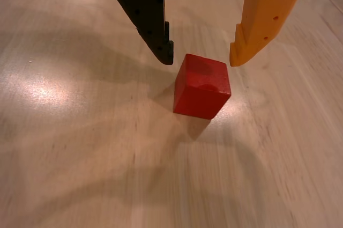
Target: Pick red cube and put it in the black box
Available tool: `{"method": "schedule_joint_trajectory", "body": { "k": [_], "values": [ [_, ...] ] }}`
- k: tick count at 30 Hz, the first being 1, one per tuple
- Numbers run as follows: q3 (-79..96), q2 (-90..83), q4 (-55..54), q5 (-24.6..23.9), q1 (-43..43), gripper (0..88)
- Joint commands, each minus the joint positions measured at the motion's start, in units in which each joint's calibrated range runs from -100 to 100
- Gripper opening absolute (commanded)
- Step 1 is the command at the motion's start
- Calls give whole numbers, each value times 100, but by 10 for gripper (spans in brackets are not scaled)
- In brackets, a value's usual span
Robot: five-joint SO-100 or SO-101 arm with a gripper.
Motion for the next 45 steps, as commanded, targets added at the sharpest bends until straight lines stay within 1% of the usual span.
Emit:
{"method": "schedule_joint_trajectory", "body": {
  "k": [1,9,23,25,28,30,45],
  "values": [
    [-398,1,-131,-41,-93,171],
    [-651,285,-147,-41,-147,171],
    [-715,202,-122,-108,-78,171],
    [-687,202,-106,-108,-78,196],
    [-642,202,-106,-108,-78,267],
    [-642,202,-106,-108,-78,283],
    [-624,319,-237,-108,30,289]
  ]
}}
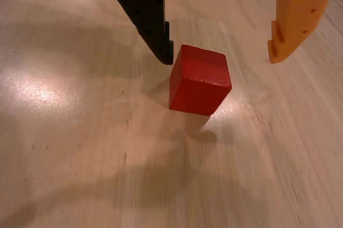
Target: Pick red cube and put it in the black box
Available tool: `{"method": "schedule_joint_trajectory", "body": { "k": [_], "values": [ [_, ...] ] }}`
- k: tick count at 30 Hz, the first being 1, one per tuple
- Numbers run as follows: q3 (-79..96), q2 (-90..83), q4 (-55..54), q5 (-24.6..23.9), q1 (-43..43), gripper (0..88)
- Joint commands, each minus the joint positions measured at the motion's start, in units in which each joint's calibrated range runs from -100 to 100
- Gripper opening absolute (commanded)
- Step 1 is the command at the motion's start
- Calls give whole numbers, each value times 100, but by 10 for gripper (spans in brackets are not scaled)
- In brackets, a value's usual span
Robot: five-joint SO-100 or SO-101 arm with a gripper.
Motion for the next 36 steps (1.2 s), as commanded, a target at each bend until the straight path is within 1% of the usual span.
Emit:
{"method": "schedule_joint_trajectory", "body": {
  "k": [1,16,24,36],
  "values": [
    [-299,-21,-165,-38,76,289],
    [-525,355,-198,-45,30,290],
    [-543,355,-165,-45,-185,287],
    [-489,364,-189,-51,-116,283]
  ]
}}
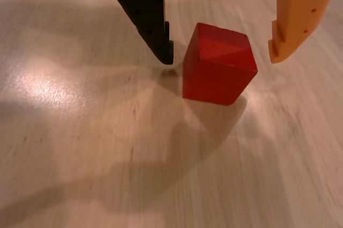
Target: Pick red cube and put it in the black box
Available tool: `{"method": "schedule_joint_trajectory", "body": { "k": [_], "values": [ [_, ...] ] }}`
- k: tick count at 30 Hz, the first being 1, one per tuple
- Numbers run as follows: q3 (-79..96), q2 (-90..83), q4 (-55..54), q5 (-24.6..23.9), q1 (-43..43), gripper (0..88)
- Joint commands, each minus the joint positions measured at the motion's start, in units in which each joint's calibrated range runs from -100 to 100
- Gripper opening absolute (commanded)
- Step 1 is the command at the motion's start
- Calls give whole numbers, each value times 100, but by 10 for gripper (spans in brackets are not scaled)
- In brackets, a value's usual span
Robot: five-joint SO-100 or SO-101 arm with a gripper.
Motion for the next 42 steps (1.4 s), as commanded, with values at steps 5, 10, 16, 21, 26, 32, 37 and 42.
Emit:
{"method": "schedule_joint_trajectory", "body": {
  "k": [5,10,16,21,26,32,37,42],
  "values": [
    [-308,-109,-50,-51,-25,254],
    [-308,-109,-50,-51,-2,136],
    [-308,-109,-41,-51,83,98],
    [-308,-117,16,-14,106,26],
    [-399,-359,581,16,-9,13],
    [189,-1805,1547,784,-431,12],
    [977,-3208,2162,1508,-745,12],
    [1891,-4361,2743,2714,-930,12]
  ]
}}
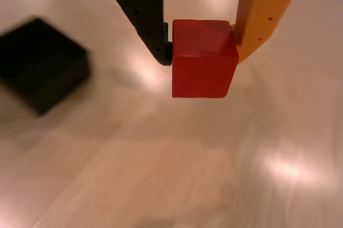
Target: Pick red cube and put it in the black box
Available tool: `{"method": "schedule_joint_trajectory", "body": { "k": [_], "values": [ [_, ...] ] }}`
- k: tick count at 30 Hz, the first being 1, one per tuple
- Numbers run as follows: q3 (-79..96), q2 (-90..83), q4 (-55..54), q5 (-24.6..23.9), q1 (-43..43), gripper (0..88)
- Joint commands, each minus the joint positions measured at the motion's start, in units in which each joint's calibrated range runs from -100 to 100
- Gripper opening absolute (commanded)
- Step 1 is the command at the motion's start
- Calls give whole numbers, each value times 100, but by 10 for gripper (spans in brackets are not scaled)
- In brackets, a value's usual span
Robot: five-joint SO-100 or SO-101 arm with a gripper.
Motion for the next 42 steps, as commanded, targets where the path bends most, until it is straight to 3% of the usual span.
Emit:
{"method": "schedule_joint_trajectory", "body": {
  "k": [1,14,22,28,42],
  "values": [
    [510,-1097,344,833,-175,12],
    [3342,-2676,459,2520,-827,12],
    [4329,-3453,803,3257,-1110,12],
    [4537,-3670,803,3312,-1248,12],
    [5324,-3645,-532,3257,-1402,12]
  ]
}}
